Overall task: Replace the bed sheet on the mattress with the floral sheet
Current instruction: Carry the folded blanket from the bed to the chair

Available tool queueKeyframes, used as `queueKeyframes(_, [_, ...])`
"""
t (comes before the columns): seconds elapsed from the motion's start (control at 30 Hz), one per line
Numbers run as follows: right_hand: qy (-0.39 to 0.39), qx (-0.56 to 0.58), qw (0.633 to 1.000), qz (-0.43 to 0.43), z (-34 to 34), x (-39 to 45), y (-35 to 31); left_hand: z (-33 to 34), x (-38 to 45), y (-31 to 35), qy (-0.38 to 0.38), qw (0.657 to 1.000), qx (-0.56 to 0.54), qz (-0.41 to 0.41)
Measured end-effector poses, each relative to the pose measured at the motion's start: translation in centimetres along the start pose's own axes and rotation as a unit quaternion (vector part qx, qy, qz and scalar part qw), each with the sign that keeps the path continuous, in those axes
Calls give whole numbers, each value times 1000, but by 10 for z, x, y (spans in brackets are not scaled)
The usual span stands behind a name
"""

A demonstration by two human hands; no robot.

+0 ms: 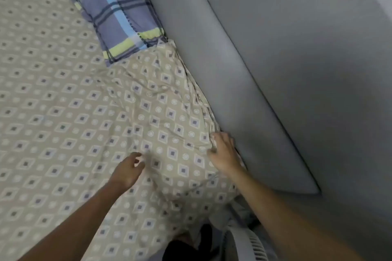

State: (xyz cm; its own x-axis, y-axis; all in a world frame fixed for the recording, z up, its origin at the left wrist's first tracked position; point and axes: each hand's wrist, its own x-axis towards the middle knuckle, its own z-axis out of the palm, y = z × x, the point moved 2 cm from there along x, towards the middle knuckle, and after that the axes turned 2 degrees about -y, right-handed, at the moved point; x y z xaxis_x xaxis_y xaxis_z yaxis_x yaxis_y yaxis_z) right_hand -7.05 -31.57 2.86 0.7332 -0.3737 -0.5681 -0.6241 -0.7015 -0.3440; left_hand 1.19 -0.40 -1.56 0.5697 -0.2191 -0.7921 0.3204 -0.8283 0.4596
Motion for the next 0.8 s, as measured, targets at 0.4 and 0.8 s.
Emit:
queueKeyframes(0.4, [-55, 42, 997, 37, 20, 102, -16, 1, 115, 45, 116, 973, -178, -94])
queueKeyframes(0.8, [-138, 148, 971, 125, 17, 125, -32, 8, 106, 45, 35, 935, -314, -160])
